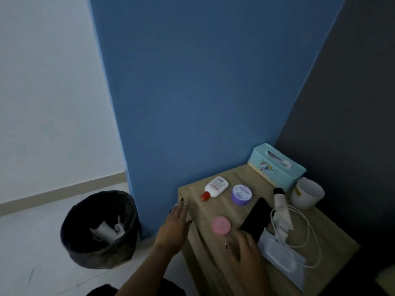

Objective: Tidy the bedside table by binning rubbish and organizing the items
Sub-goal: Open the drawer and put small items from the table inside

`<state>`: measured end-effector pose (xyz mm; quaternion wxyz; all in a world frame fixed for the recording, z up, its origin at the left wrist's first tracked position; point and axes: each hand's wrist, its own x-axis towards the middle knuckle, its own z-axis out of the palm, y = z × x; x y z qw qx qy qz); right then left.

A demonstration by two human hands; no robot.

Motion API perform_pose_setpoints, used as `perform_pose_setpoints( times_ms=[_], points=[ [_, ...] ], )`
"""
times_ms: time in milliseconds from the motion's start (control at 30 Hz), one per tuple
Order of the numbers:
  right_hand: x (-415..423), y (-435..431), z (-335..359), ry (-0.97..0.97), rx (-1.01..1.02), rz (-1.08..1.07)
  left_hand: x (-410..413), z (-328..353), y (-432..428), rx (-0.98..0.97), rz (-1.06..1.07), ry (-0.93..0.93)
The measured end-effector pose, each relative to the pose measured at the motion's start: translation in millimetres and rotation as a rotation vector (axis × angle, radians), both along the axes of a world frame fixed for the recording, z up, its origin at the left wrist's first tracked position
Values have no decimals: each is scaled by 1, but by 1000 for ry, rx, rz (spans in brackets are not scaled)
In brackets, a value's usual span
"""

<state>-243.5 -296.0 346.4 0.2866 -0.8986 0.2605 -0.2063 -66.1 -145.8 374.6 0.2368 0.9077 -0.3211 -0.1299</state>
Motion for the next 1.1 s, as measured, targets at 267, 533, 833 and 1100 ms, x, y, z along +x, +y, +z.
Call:
perform_pose_setpoints(
  times_ms=[267,533,833,1100],
  points=[
    [-15,-5,-48,-16,-313,40,8,-28,-51,201,-302,-165],
    [-20,-7,-57,59,-339,63,10,-51,-51,230,-286,-148],
    [-20,-1,-42,145,-355,72,1,-51,-54,176,-200,-138],
    [-22,3,-33,144,-259,35,-9,-62,-57,114,-143,-181]
  ],
)
